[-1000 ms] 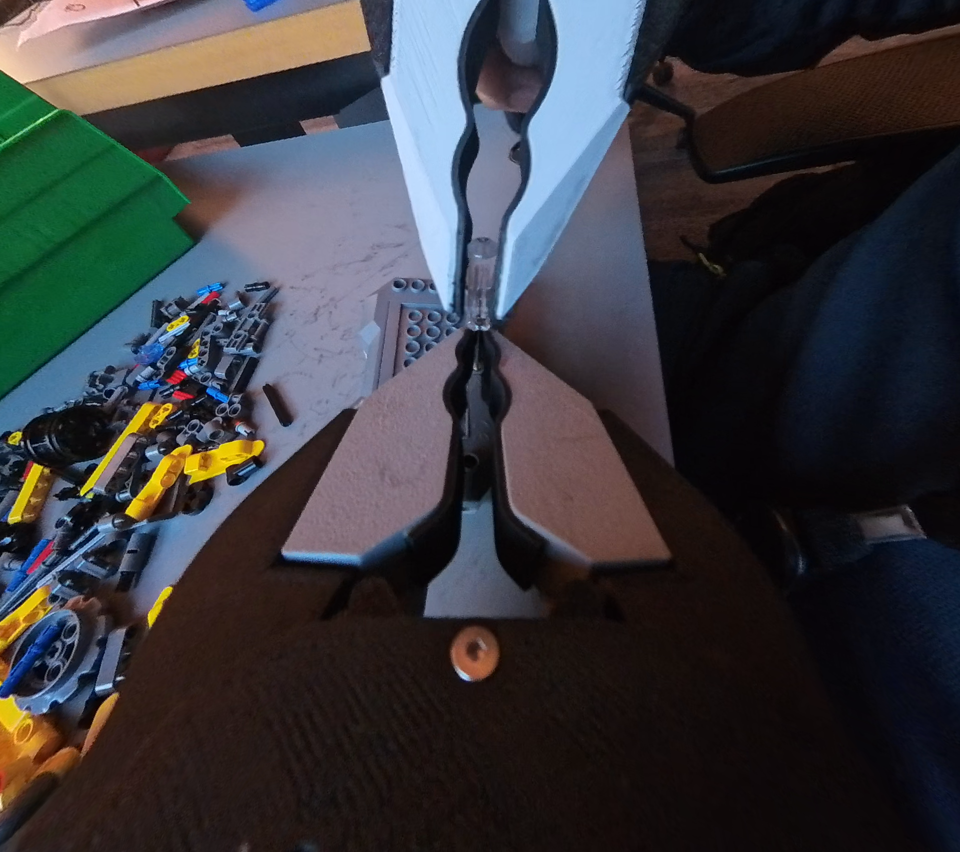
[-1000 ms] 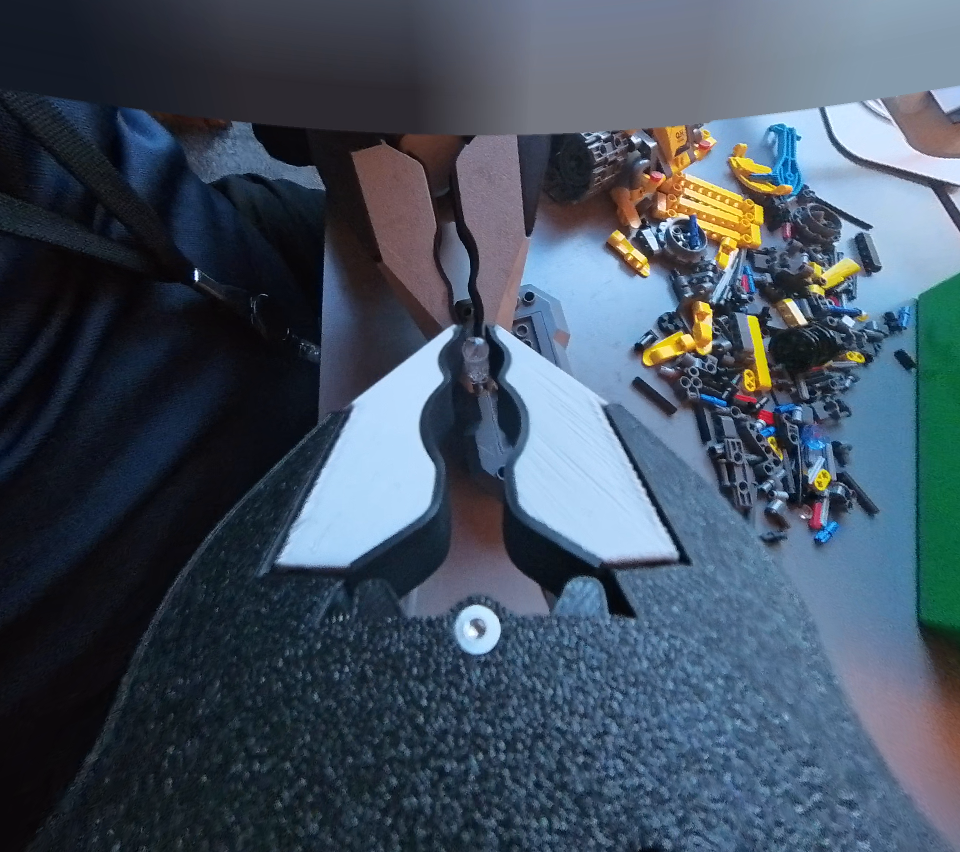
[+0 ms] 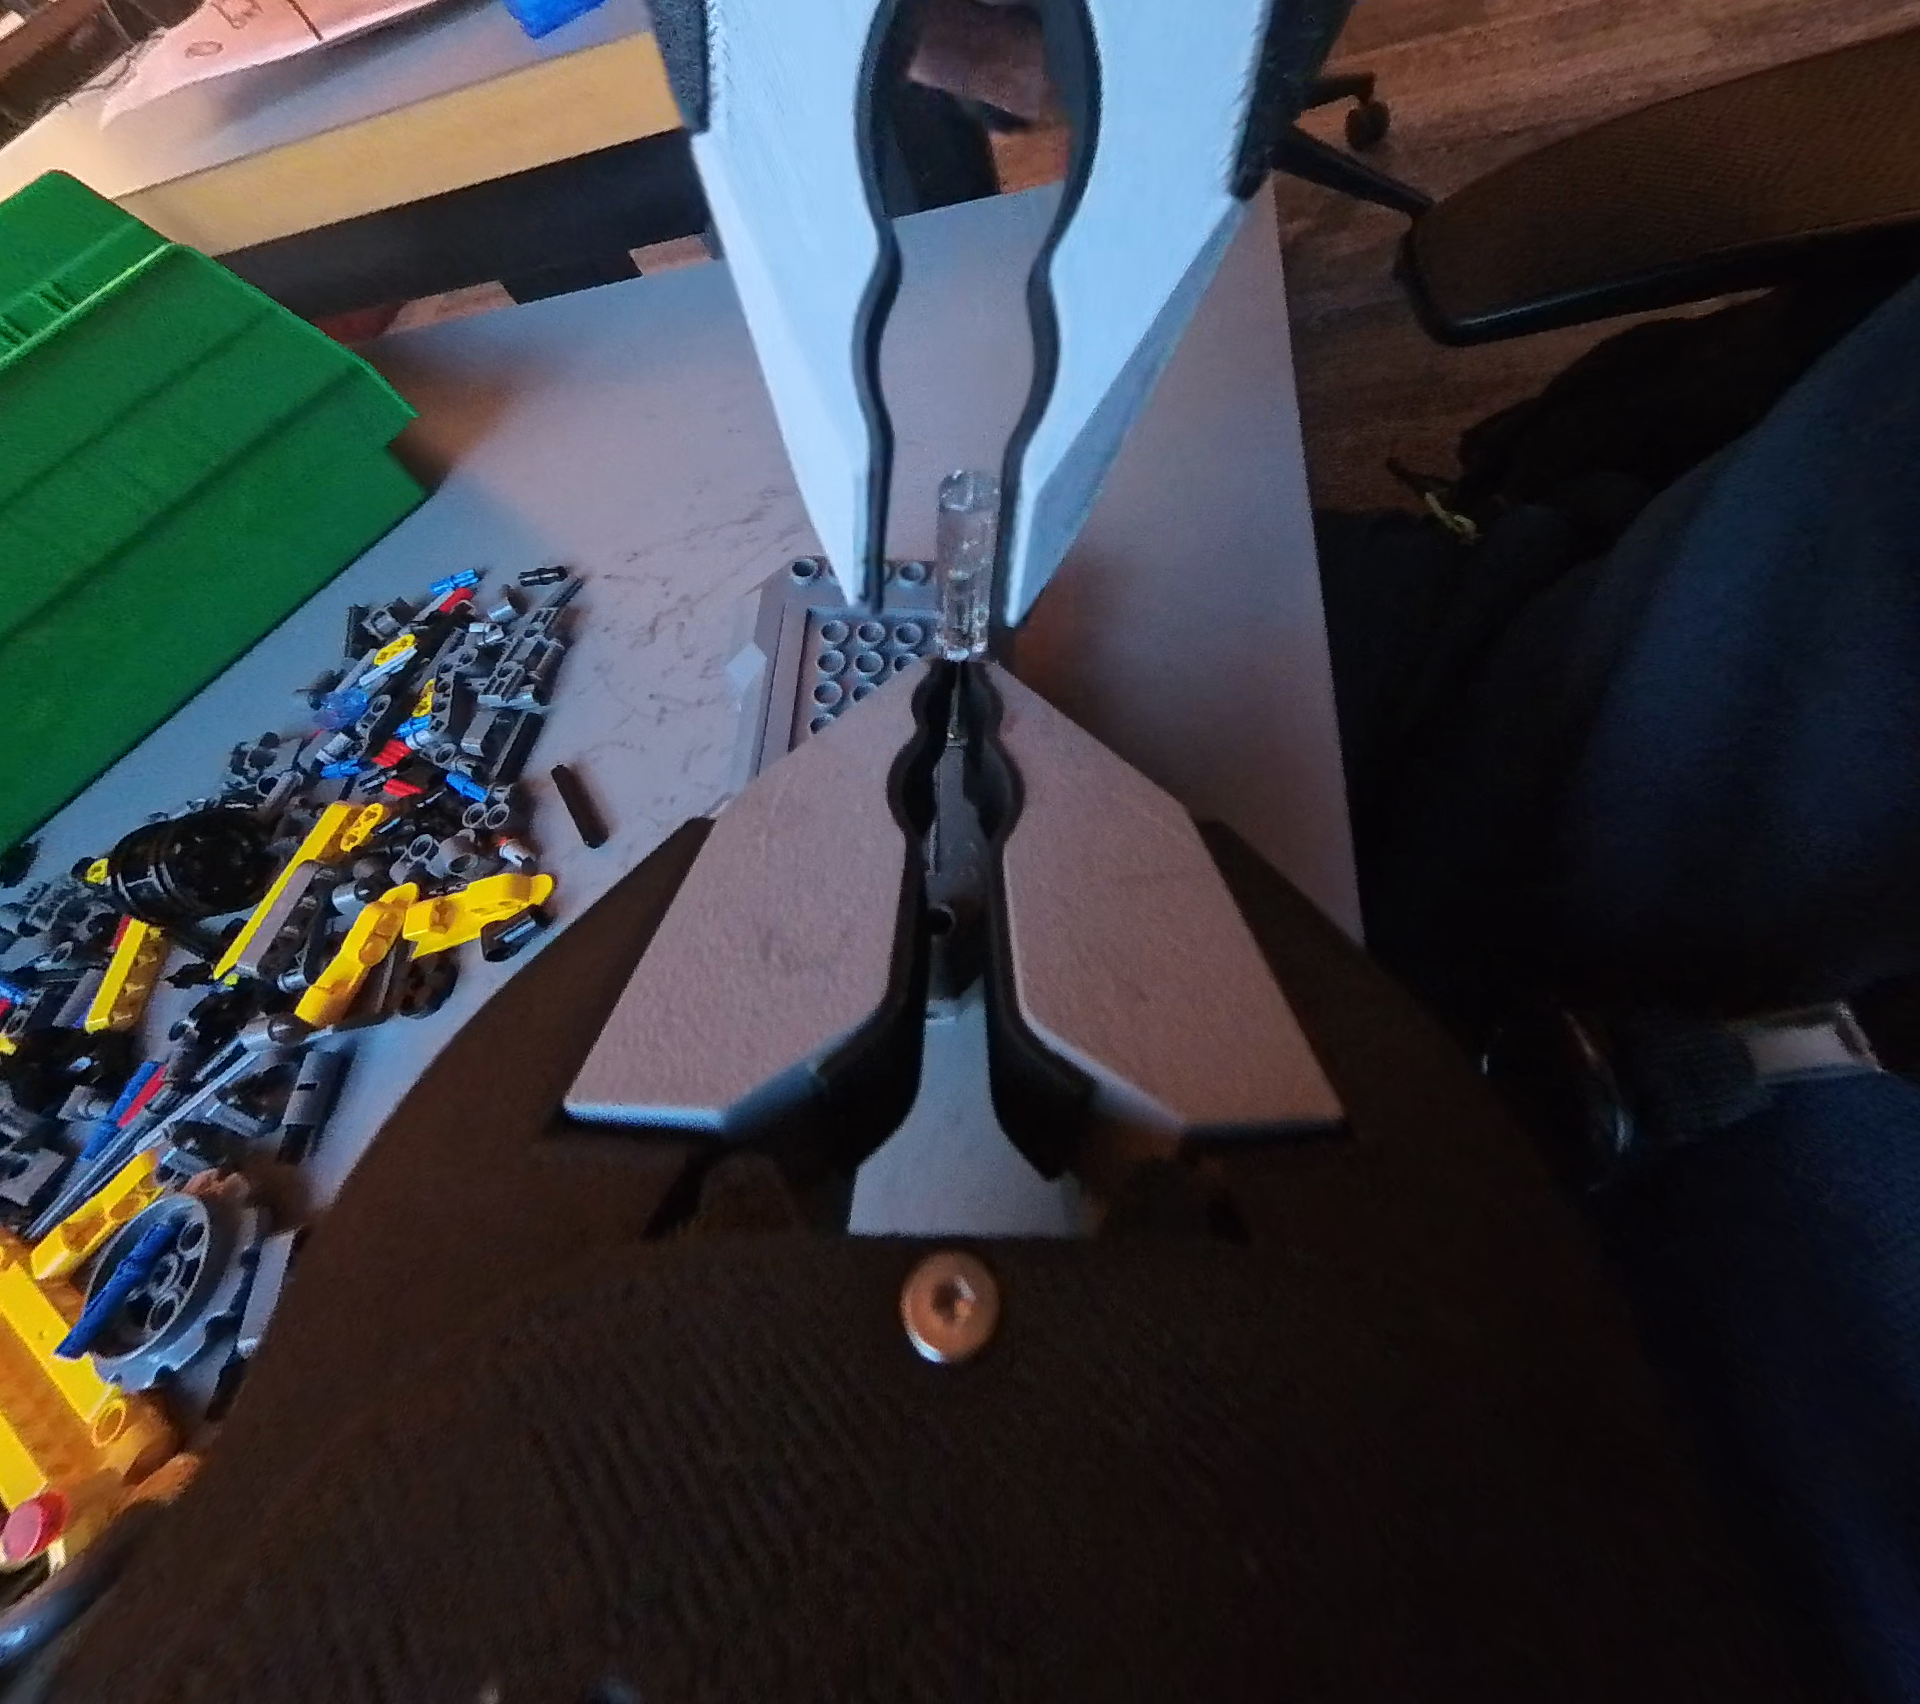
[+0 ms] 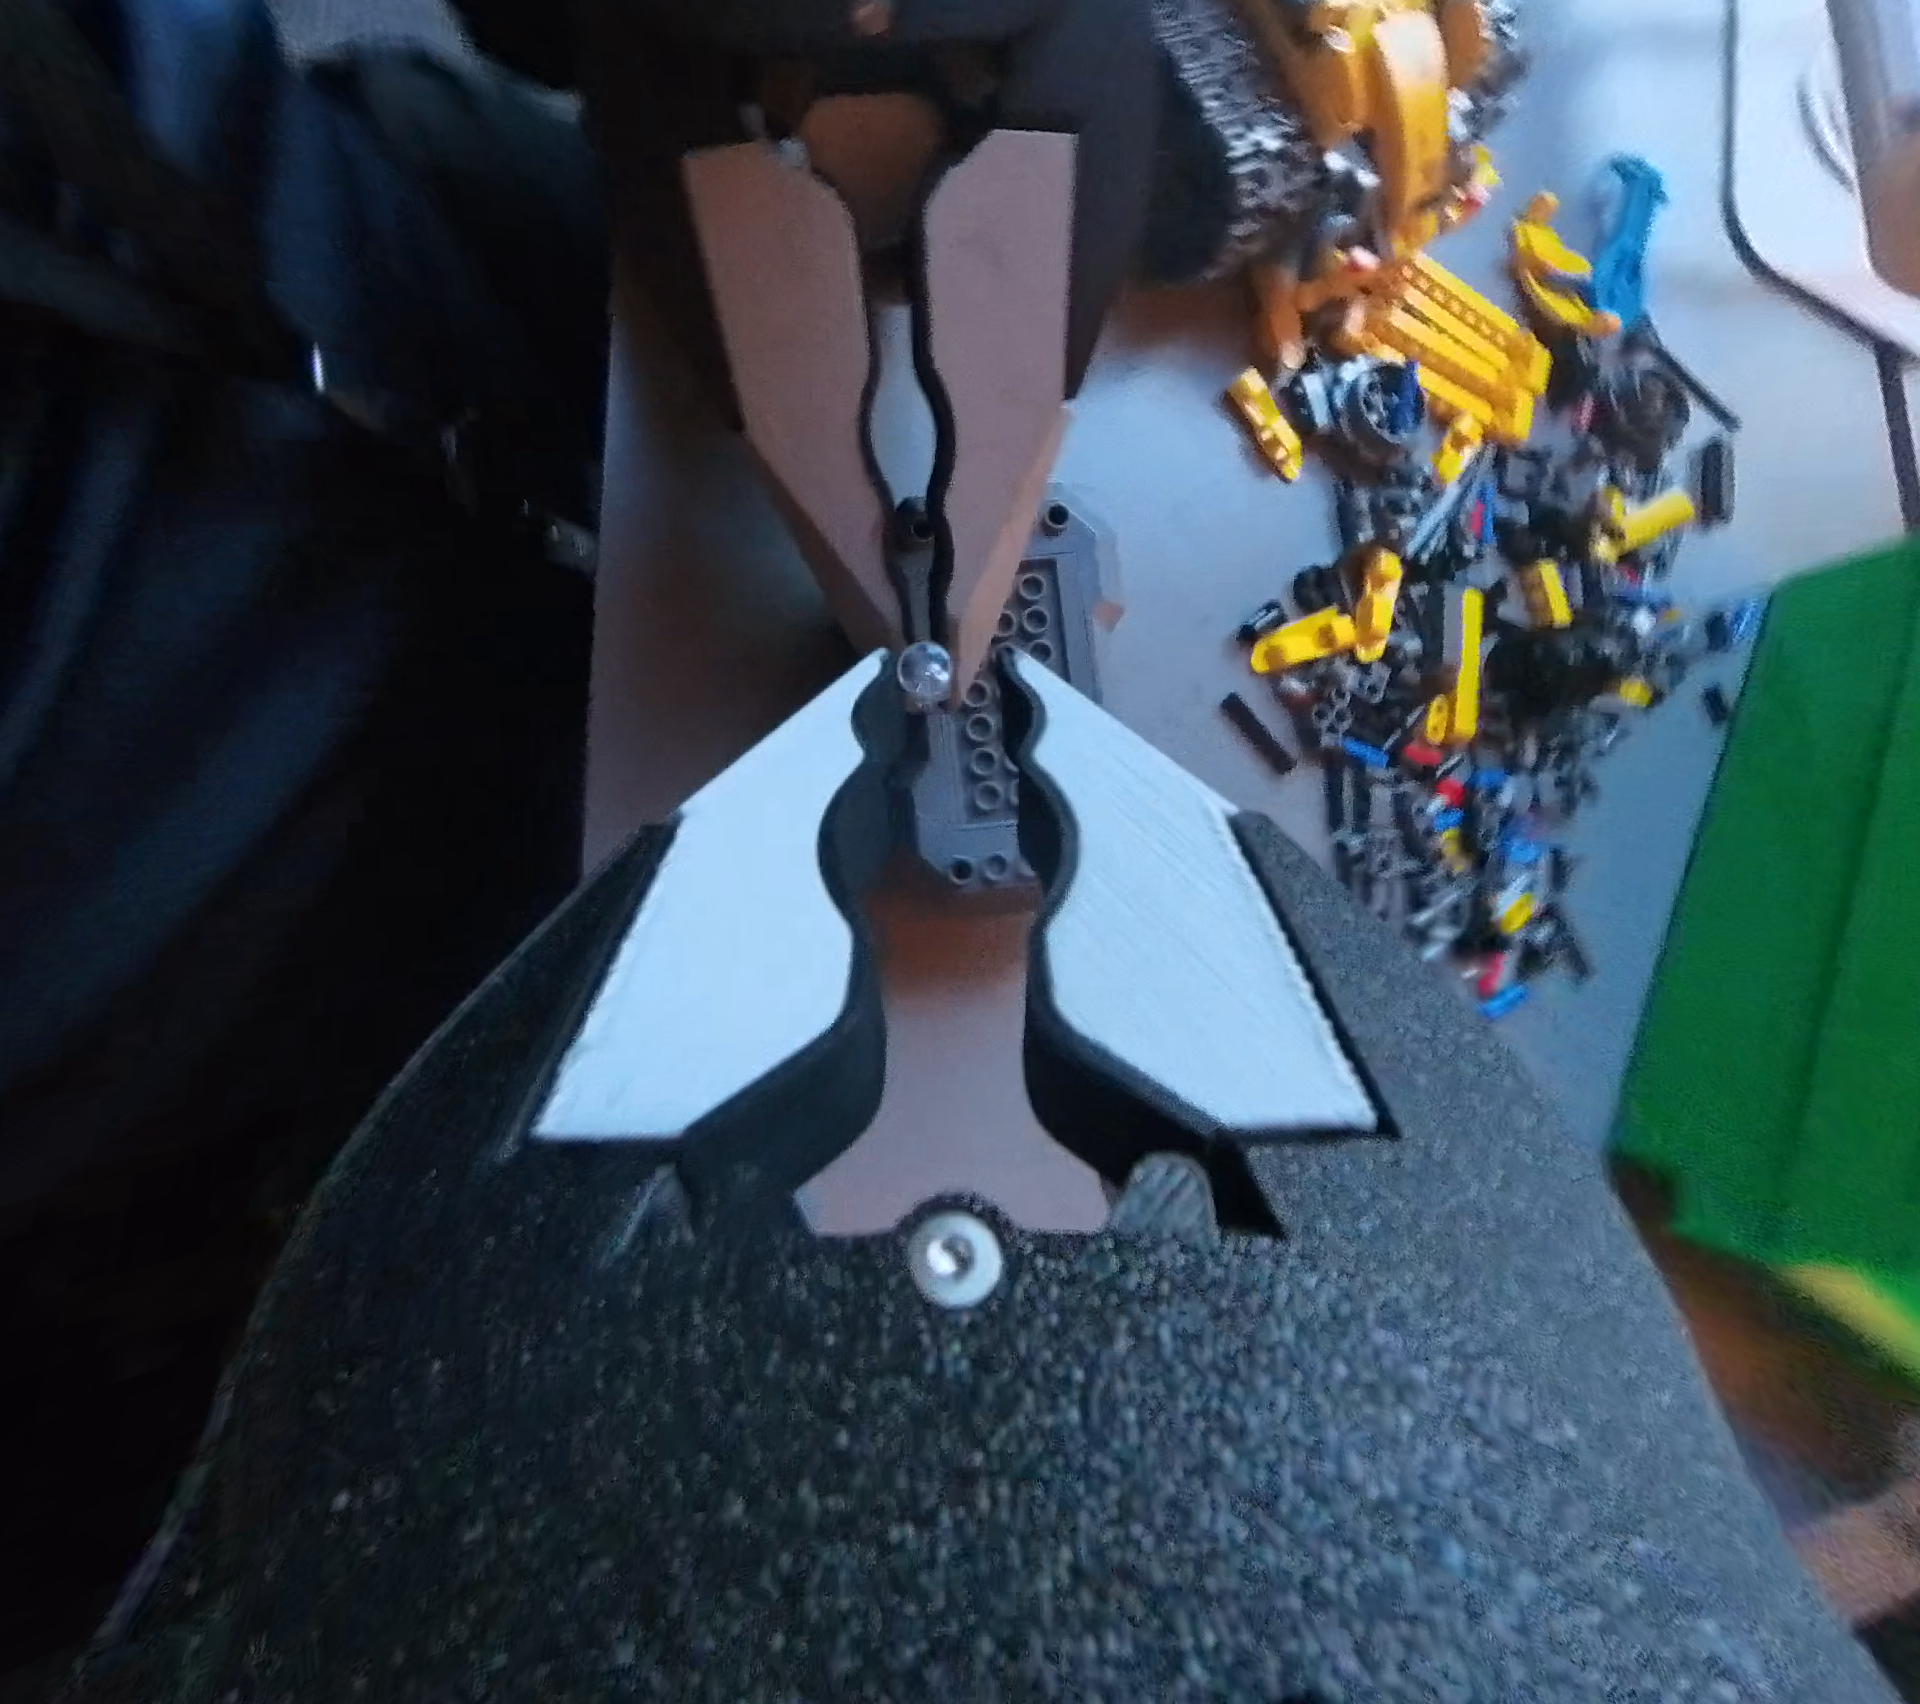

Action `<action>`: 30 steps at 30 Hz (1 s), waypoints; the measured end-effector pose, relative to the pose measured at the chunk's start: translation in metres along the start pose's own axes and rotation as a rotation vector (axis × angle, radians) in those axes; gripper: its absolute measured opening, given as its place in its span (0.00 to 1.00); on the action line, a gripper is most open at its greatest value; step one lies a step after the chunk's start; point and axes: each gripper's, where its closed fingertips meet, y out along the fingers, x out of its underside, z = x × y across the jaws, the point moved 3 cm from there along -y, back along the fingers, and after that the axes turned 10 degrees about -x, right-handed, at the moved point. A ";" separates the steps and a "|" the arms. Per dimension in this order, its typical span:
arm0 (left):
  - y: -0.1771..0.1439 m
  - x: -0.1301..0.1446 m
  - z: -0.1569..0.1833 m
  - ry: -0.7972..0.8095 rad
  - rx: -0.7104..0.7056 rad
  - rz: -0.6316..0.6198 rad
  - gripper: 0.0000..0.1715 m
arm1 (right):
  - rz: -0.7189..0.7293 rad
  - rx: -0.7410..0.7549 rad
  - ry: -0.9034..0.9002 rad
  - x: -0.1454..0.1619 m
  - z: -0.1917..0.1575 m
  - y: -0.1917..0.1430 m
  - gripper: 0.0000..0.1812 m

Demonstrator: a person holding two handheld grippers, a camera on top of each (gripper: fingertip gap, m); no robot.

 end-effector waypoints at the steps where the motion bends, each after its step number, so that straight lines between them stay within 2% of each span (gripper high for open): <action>1: 0.000 0.000 0.000 0.003 0.000 0.000 0.00 | 0.049 0.030 0.081 0.000 -0.002 -0.001 0.10; 5: 0.000 0.000 0.000 0.003 0.000 0.001 0.00 | 0.277 0.151 0.344 -0.004 -0.009 -0.002 0.09; 9: 0.001 0.000 0.000 0.004 -0.007 0.002 0.00 | 0.297 0.253 0.392 0.001 -0.006 0.001 0.06; 13: 0.000 0.000 0.000 0.007 -0.010 0.000 0.00 | 0.205 0.201 0.204 -0.001 -0.007 0.003 0.05; 19: 0.000 0.000 0.000 0.011 -0.009 -0.003 0.00 | 0.019 -0.068 -0.252 -0.004 -0.006 0.004 0.05; 22: 0.000 0.001 0.000 0.017 -0.012 -0.003 0.00 | -0.044 -0.194 -0.371 -0.005 -0.005 0.004 0.05; 26: 0.000 0.001 -0.001 -0.001 -0.013 -0.006 0.00 | -0.033 -0.159 -0.219 -0.004 -0.001 0.003 0.05; 30: 0.001 0.000 -0.001 -0.012 -0.007 -0.008 0.00 | 0.084 0.049 0.019 0.002 -0.003 -0.002 0.08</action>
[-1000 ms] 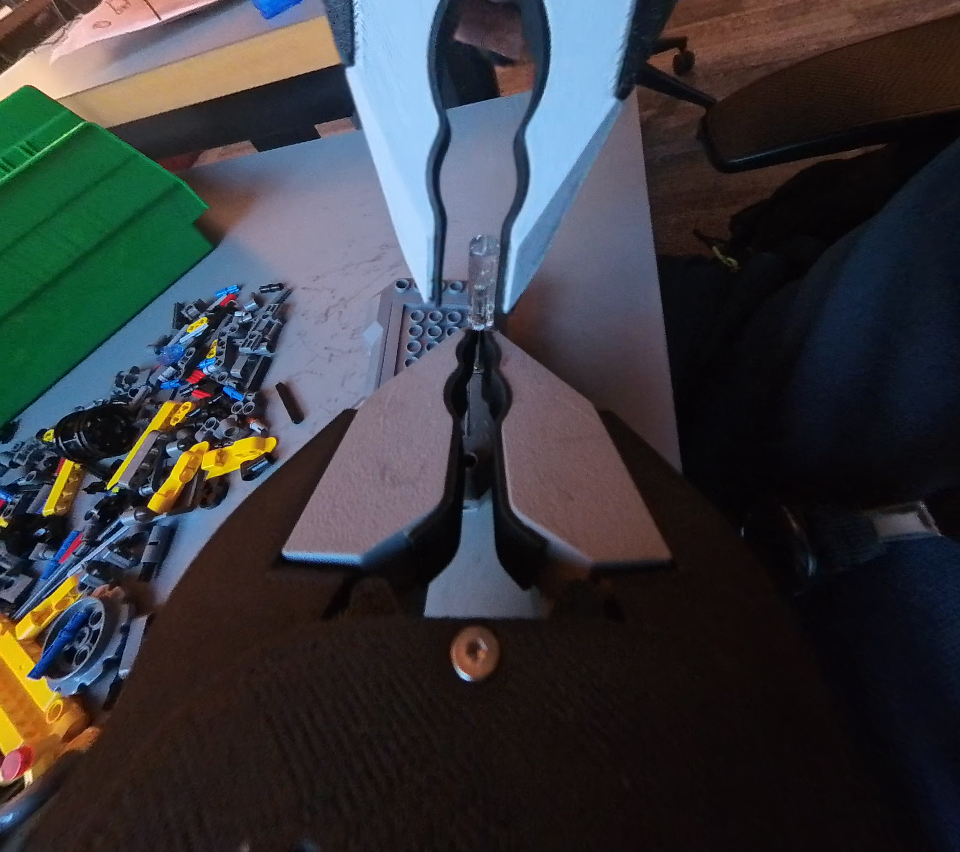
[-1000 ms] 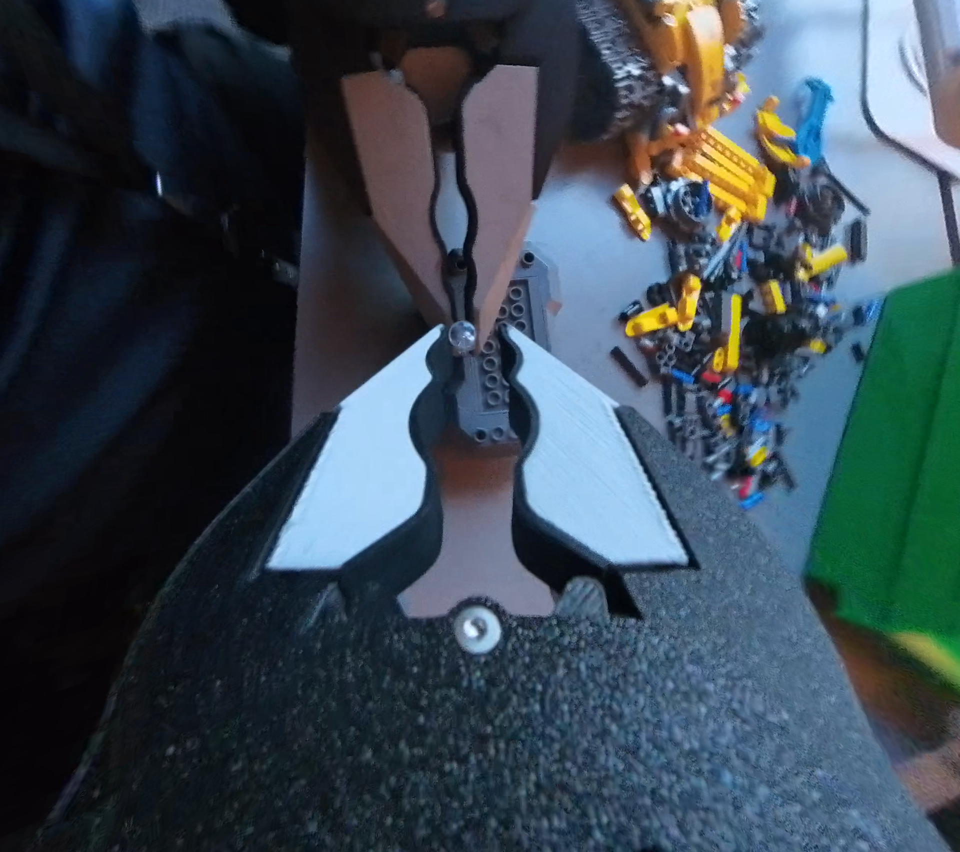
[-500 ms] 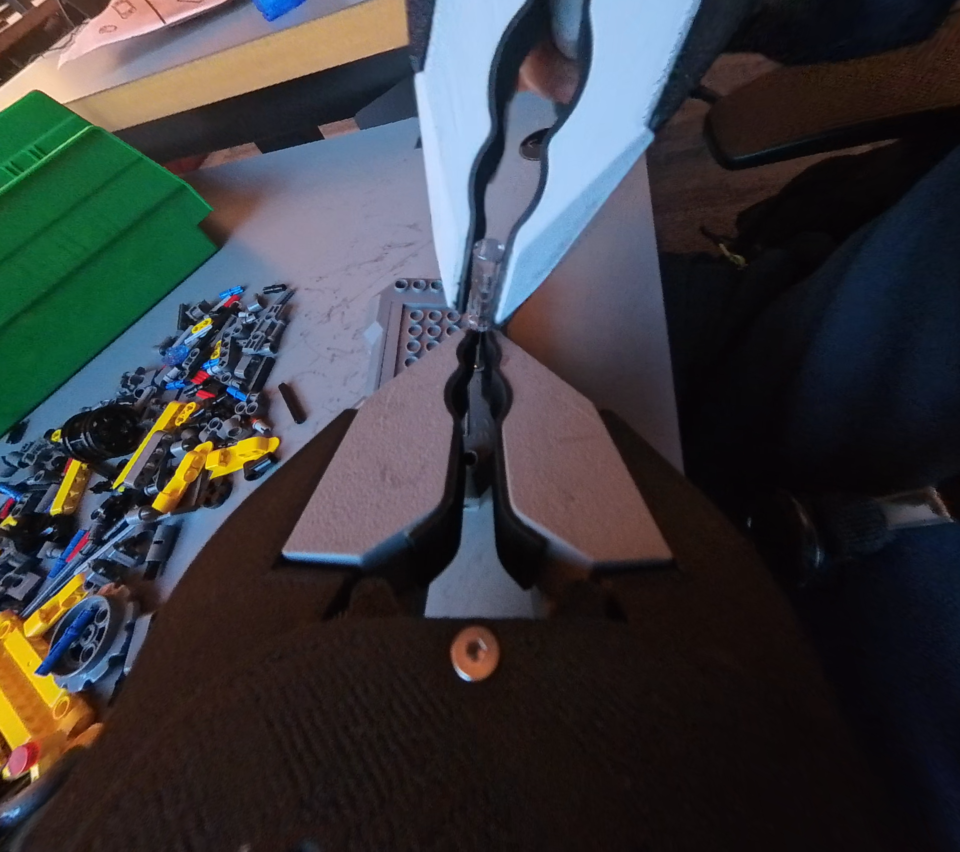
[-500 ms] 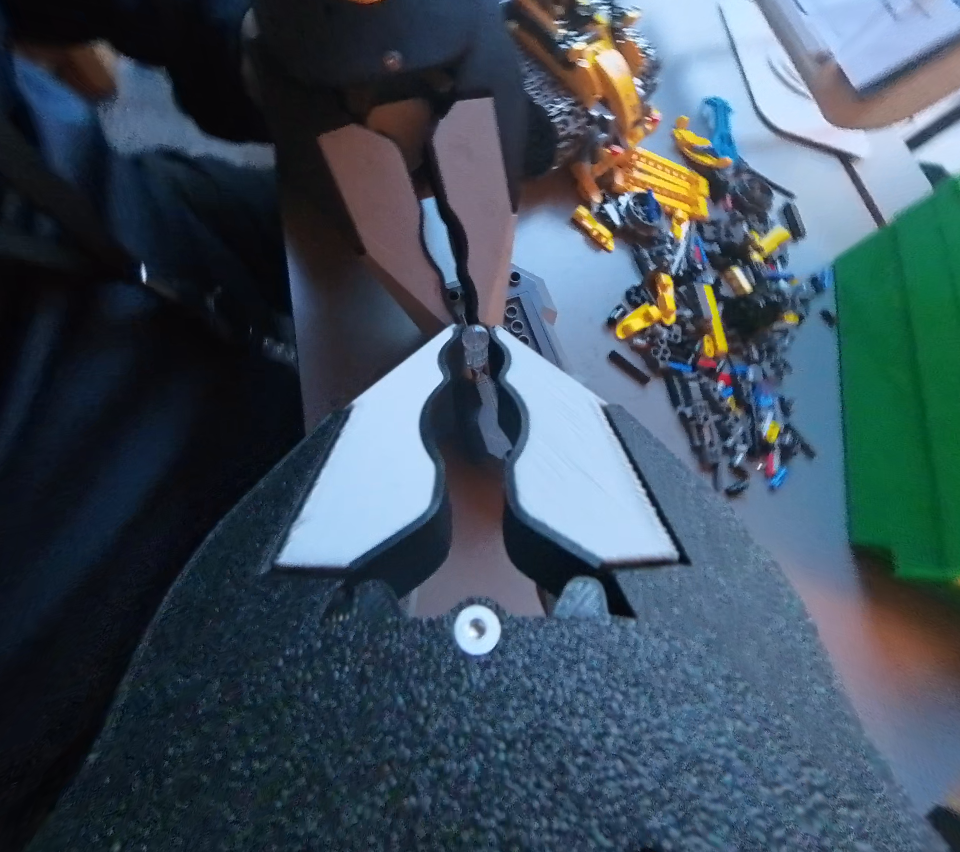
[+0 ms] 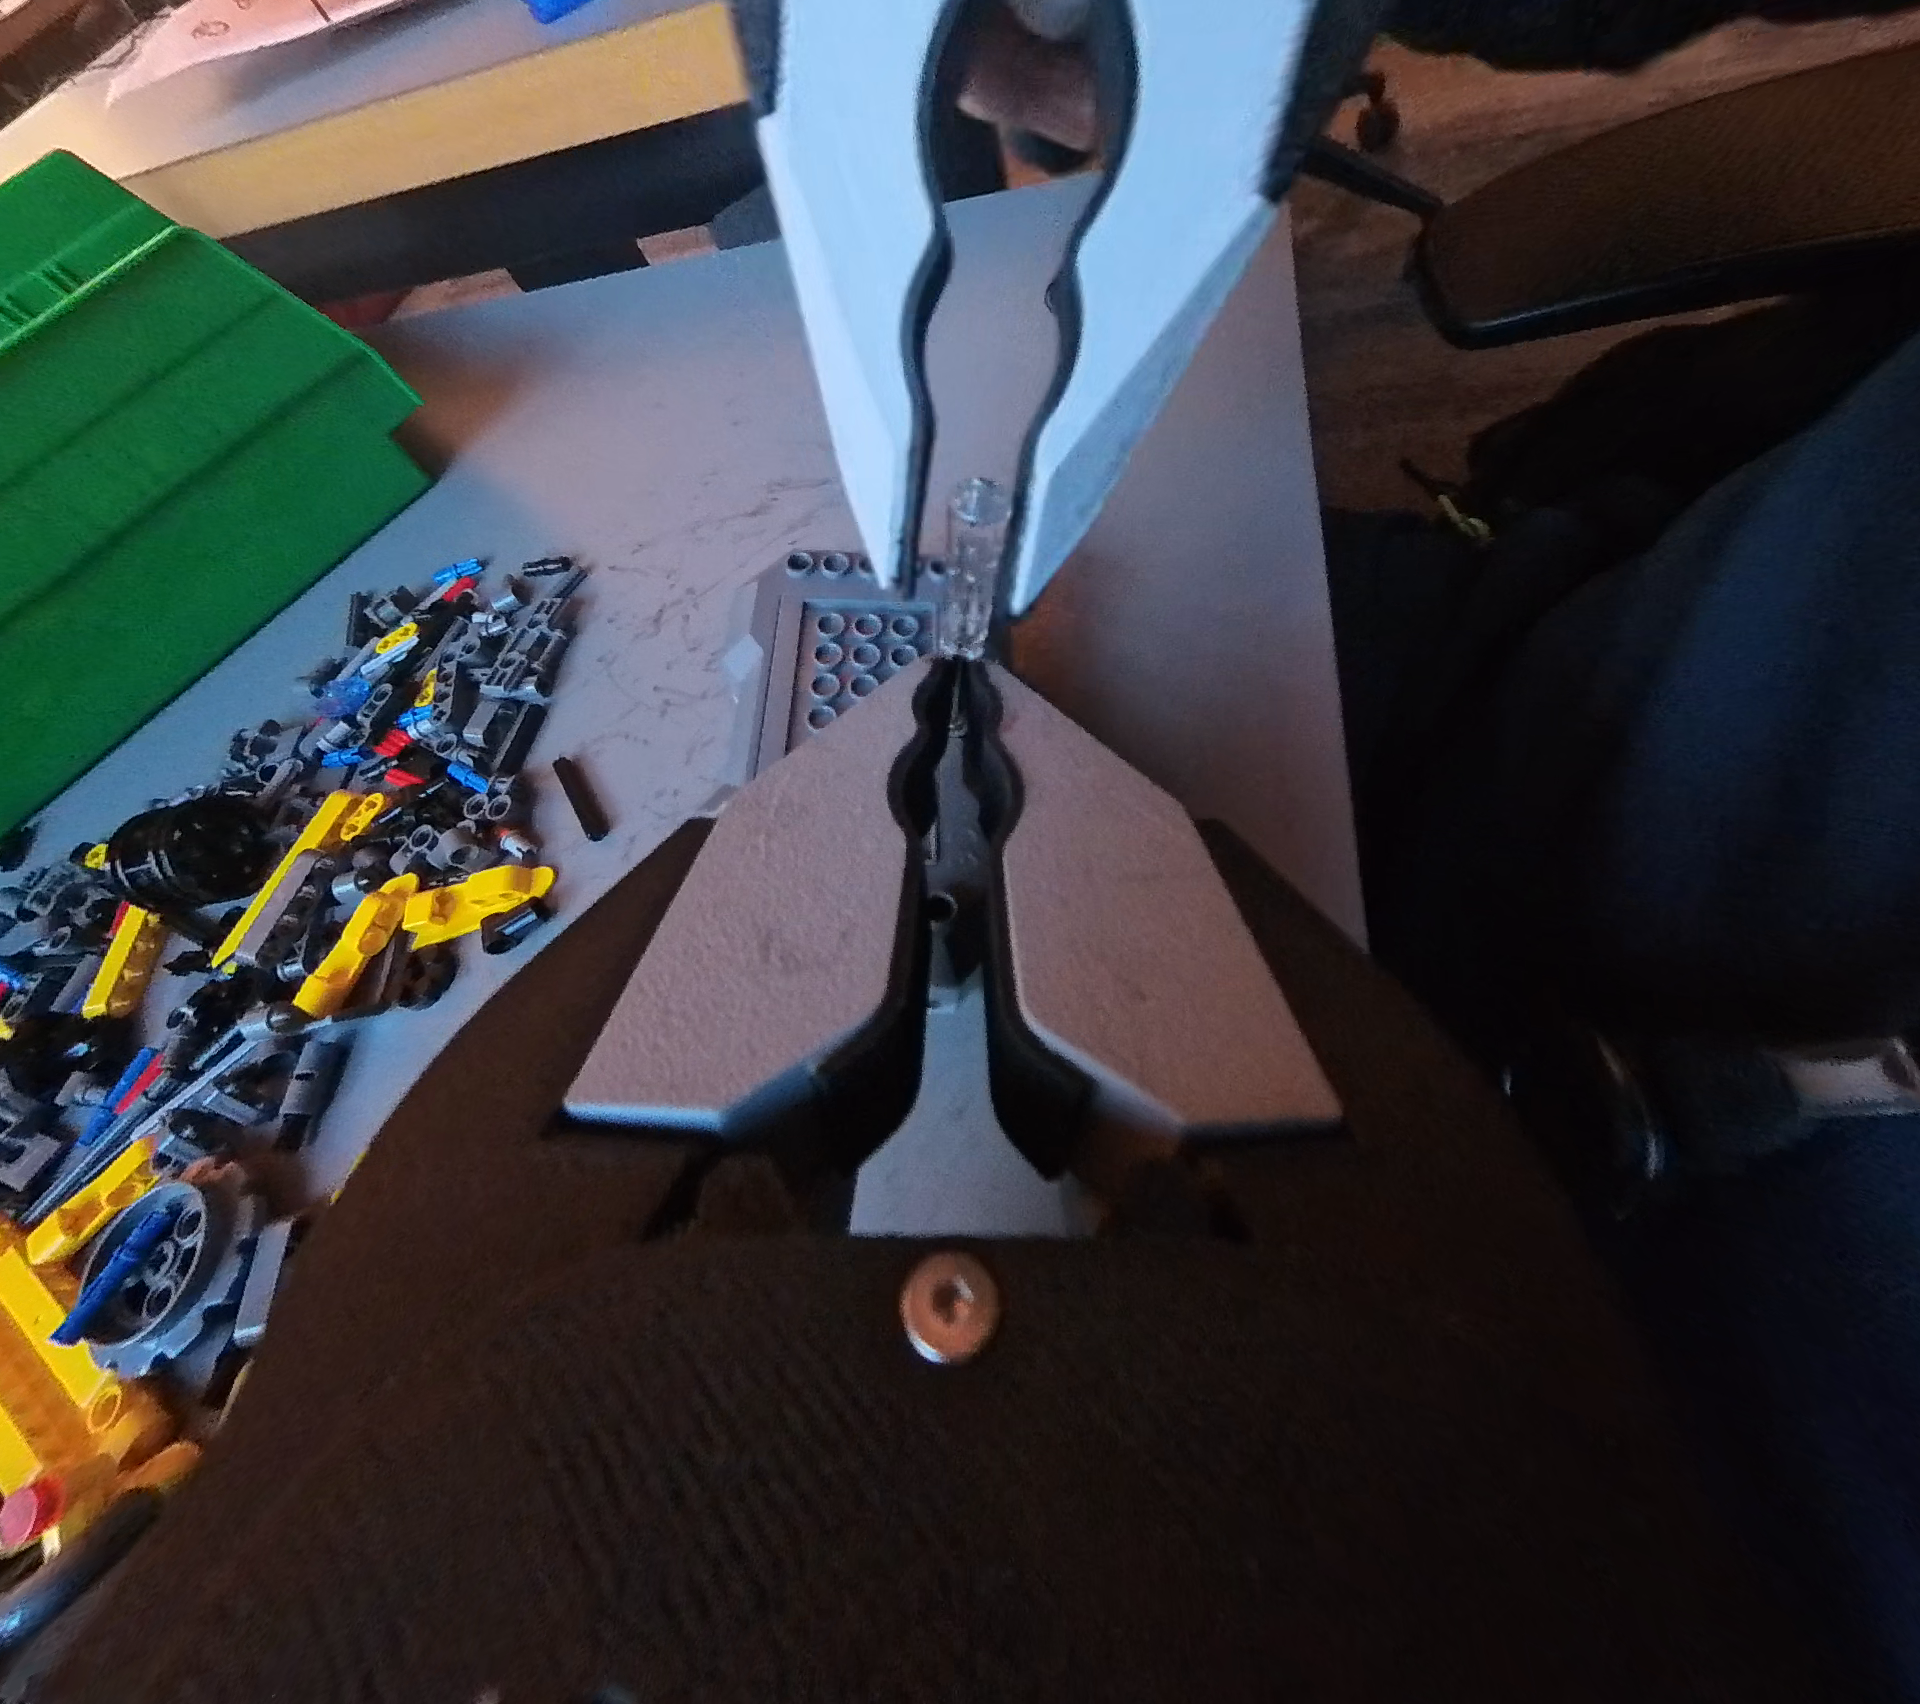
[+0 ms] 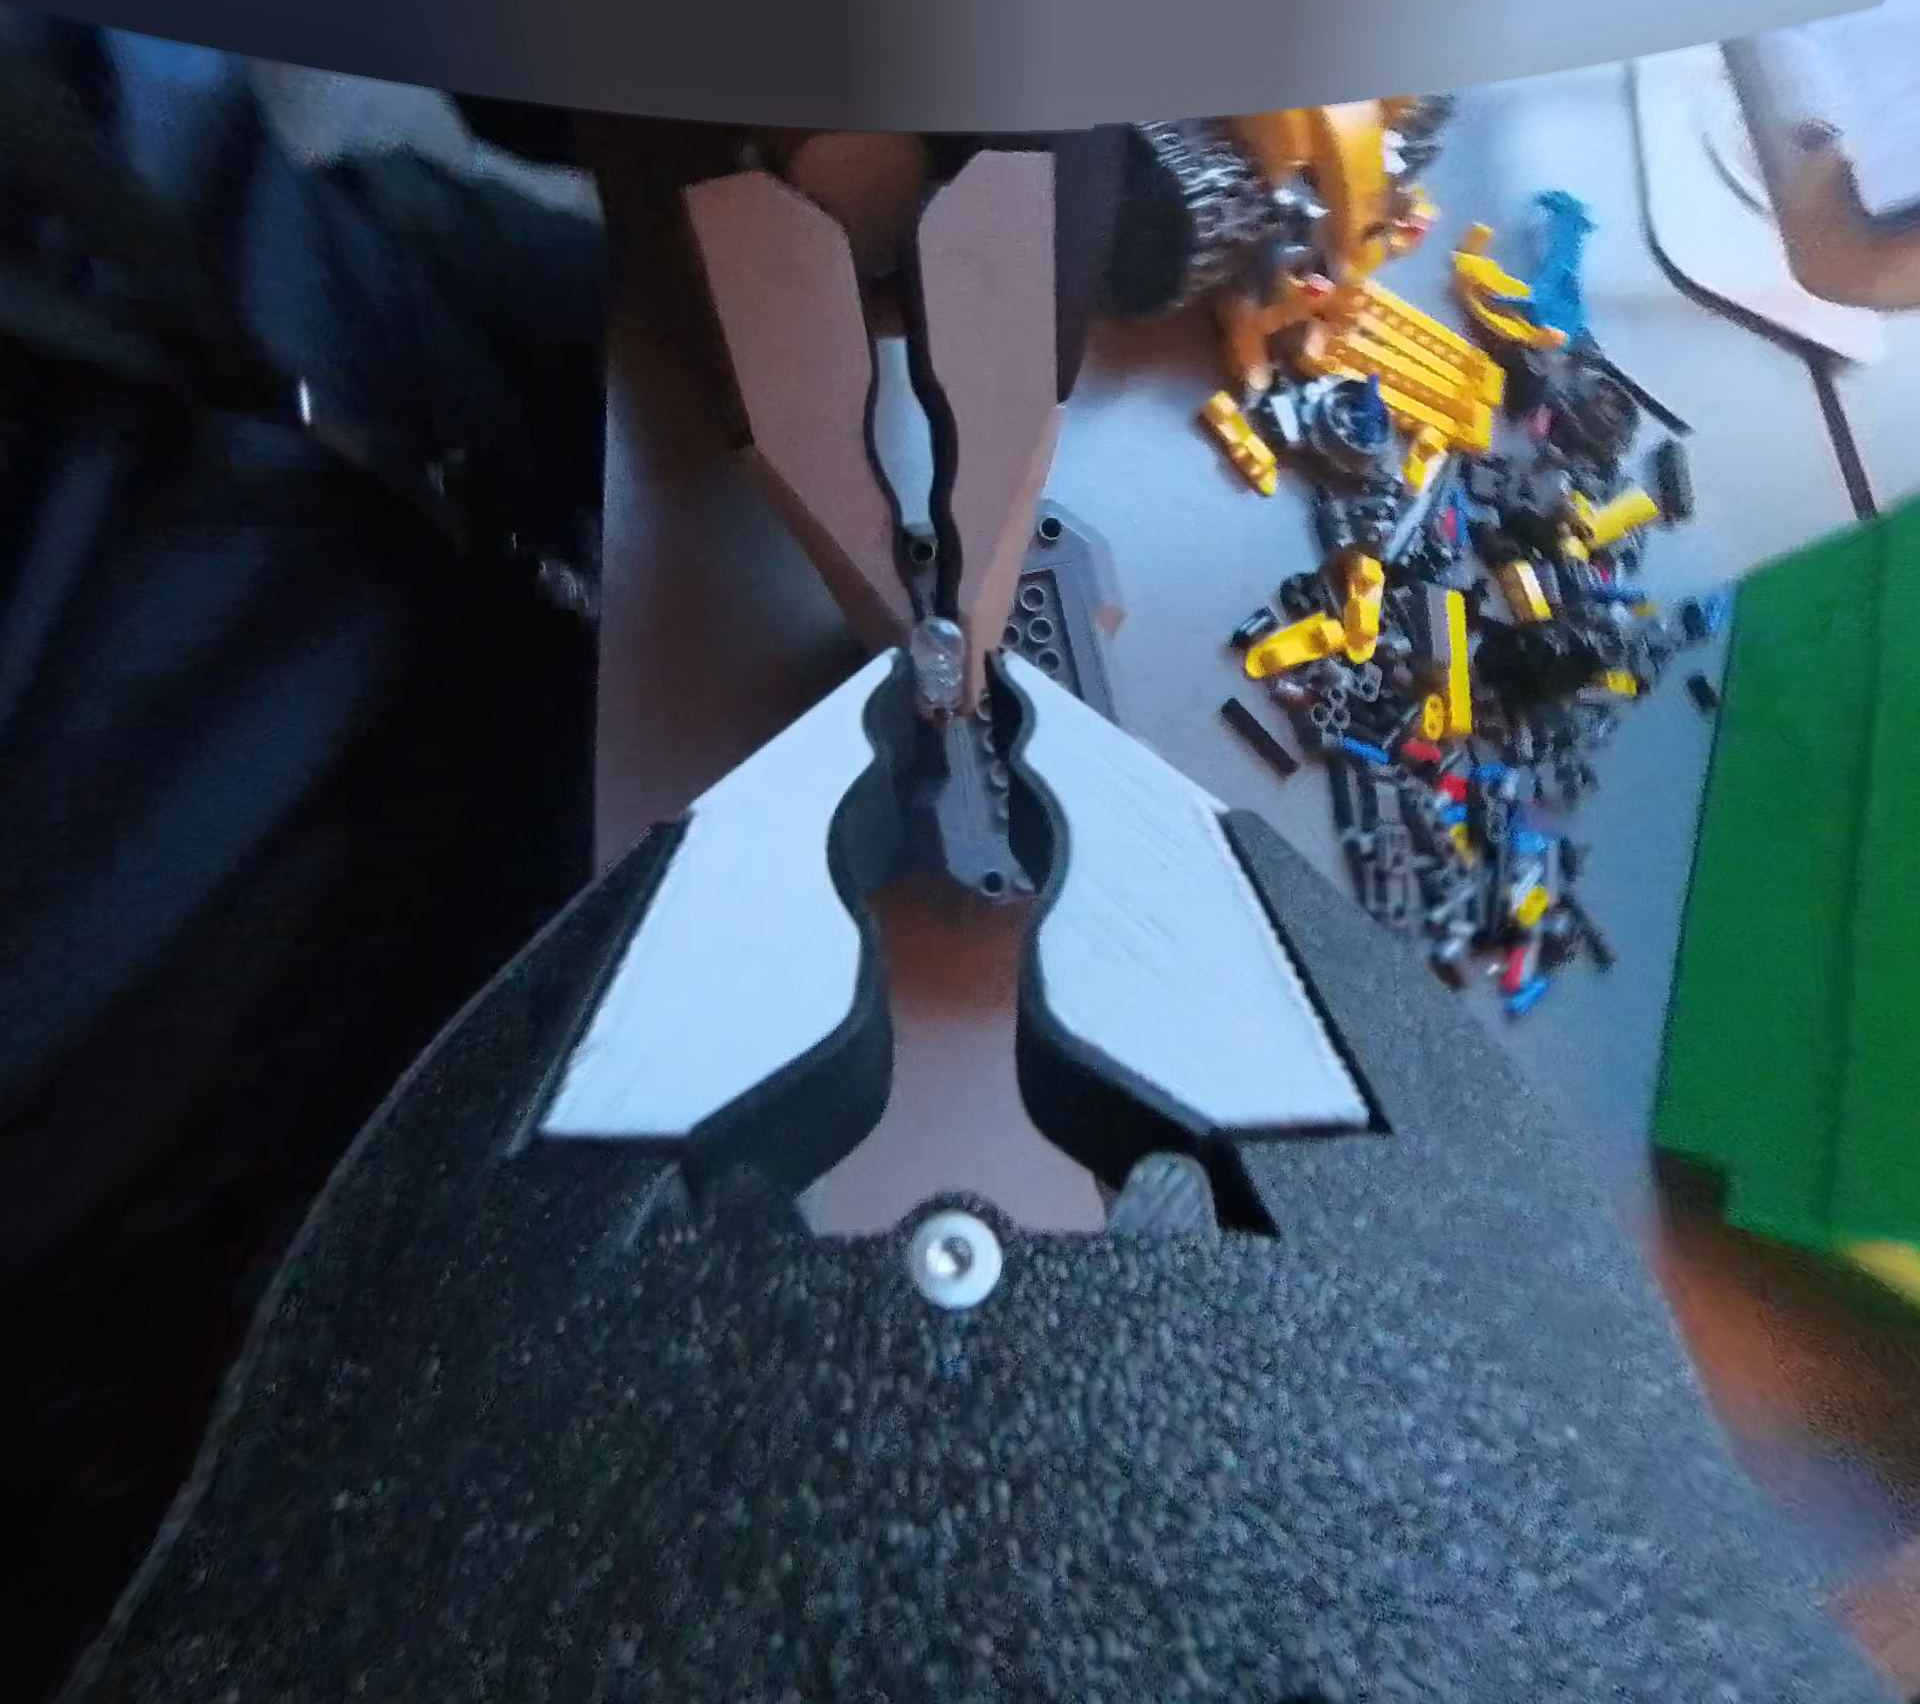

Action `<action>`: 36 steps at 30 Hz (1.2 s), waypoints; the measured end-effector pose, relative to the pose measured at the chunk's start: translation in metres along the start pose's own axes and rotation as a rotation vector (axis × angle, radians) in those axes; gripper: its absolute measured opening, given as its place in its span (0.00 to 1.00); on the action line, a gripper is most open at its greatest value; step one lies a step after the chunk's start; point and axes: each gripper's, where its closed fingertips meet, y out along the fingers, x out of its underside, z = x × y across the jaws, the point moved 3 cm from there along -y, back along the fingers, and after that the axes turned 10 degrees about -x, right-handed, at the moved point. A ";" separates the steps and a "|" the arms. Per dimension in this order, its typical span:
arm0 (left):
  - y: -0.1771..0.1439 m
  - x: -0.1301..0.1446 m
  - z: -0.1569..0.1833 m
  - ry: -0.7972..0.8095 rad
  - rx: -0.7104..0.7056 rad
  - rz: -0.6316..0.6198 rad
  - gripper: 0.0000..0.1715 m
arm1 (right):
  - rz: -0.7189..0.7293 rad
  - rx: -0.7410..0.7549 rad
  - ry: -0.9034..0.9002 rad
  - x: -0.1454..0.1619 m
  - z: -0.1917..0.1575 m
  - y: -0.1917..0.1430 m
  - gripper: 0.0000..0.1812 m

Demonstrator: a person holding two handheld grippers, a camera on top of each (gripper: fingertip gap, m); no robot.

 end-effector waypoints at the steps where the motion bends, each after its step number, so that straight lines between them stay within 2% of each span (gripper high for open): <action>1: 0.000 0.000 0.000 0.002 0.000 0.000 0.00 | 0.037 0.056 0.046 0.000 -0.002 -0.001 0.08; 5: 0.002 -0.002 0.002 0.010 0.004 0.003 0.00 | 0.149 0.176 0.193 -0.002 -0.007 0.002 0.05; 9: 0.003 -0.002 0.002 0.010 0.001 0.002 0.00 | 0.180 0.119 0.212 -0.001 -0.005 0.002 0.05; 11: 0.004 -0.002 0.002 0.006 -0.002 0.001 0.00 | 0.143 0.058 0.152 0.001 0.000 -0.001 0.04; 15: 0.005 -0.003 0.001 0.003 0.001 -0.003 0.00 | 0.037 -0.171 -0.052 0.004 0.005 -0.004 0.04; 18: 0.005 -0.003 0.002 0.012 -0.006 -0.006 0.00 | -0.067 -0.266 -0.299 0.003 0.004 -0.004 0.04; 20: 0.005 -0.003 0.002 0.011 -0.009 -0.007 0.00 | -0.107 -0.301 -0.347 0.002 0.006 -0.004 0.04; 24: 0.004 -0.002 0.001 0.003 -0.008 -0.007 0.00 | -0.088 -0.233 -0.134 0.001 0.006 0.000 0.05; 31: 0.007 -0.003 0.004 0.014 -0.004 -0.002 0.00 | 0.183 0.126 0.317 0.014 -0.005 -0.003 0.07; 36: 0.007 -0.003 0.003 0.017 -0.013 -0.001 0.00 | 0.239 0.229 0.419 0.013 -0.001 -0.003 0.07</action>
